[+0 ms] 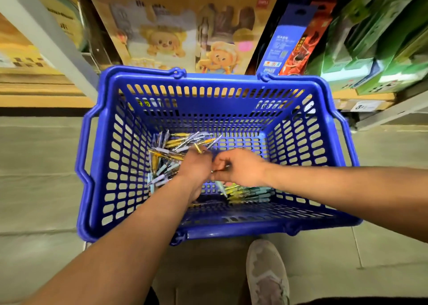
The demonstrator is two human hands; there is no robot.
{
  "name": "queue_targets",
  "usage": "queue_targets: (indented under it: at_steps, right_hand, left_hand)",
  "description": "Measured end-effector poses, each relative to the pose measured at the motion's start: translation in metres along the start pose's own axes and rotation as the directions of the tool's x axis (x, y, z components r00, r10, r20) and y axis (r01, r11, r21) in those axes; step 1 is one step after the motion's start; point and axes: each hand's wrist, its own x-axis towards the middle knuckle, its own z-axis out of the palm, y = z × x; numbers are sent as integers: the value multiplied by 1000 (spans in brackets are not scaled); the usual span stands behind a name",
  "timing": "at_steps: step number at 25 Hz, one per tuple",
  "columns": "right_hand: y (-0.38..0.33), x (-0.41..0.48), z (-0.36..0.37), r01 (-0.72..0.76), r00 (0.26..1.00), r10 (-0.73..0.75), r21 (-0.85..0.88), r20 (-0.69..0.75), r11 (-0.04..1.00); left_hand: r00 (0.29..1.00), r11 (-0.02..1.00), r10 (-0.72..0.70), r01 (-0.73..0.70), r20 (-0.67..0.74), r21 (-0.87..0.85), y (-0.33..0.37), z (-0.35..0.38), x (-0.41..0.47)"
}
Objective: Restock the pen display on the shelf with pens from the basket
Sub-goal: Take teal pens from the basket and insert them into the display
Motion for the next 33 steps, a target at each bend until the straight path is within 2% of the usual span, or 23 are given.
queue_targets:
  at_steps: [2, 3, 4, 6, 8, 11, 14, 18, 20, 21, 23, 25, 27, 30, 33]
  right_hand:
    - [7, 3, 0, -41, 995, 17, 250, 94, 967]
    - [14, 7, -1, -64, 993, 35, 273, 109, 960]
    - [23, 13, -3, -79, 995, 65, 195, 79, 978]
    - [46, 29, -7, -115, 993, 109, -180, -38, 977]
    - [65, 41, -10, -134, 991, 102, -524, -90, 841]
    - [78, 50, -12, -168, 983, 177, -680, -58, 714]
    - [84, 56, -7, -118, 983, 184, -803, -12, 584]
    - [78, 61, -9, -47, 988, 149, -841, 40, 539]
    - [67, 60, -20, -44, 996, 83, -793, 9, 607]
    - [59, 59, -26, -58, 998, 44, -722, -38, 689]
    - [40, 52, -31, -98, 989, 39, -431, -144, 897]
    - [18, 44, -25, -93, 987, 86, -50, -133, 994]
    - [4, 39, -13, -96, 991, 112, 196, -75, 976]
    - [-7, 40, 6, -59, 994, 87, 363, -62, 930]
    - [0, 40, 2, -52, 998, 65, 448, -14, 893]
  left_hand:
    - [999, 998, 25, -26, -21, -50, 2, 3, 2]
    - [999, 998, 30, -31, -32, -58, 4, 2, 3]
    - [999, 998, 29, -32, -39, -63, 5, -1, 4]
    - [1000, 994, 1, -5, -30, -110, 6, -11, 6]
    - [999, 984, -47, 46, 1, -173, 4, -23, 7]
    - [996, 978, -76, 85, 54, -189, -2, -38, 9]
    - [995, 979, -72, 83, 67, -188, -5, -43, 15]
    - [991, 961, -121, 130, 50, -244, -2, -44, 23]
    - [991, 959, -124, 135, 58, -248, 1, -42, 22]
    - [991, 962, -124, 133, 52, -237, 2, -41, 23]
    - [993, 971, -113, 117, 33, -207, 4, -40, 24]
    - [996, 977, -89, 93, 28, -190, 7, -37, 22]
    - [995, 973, -72, 84, 65, -215, 9, -33, 20]
    - [991, 959, -65, 95, 120, -268, 9, -25, 17]
    - [996, 970, -54, 68, 67, -234, 9, -22, 16]
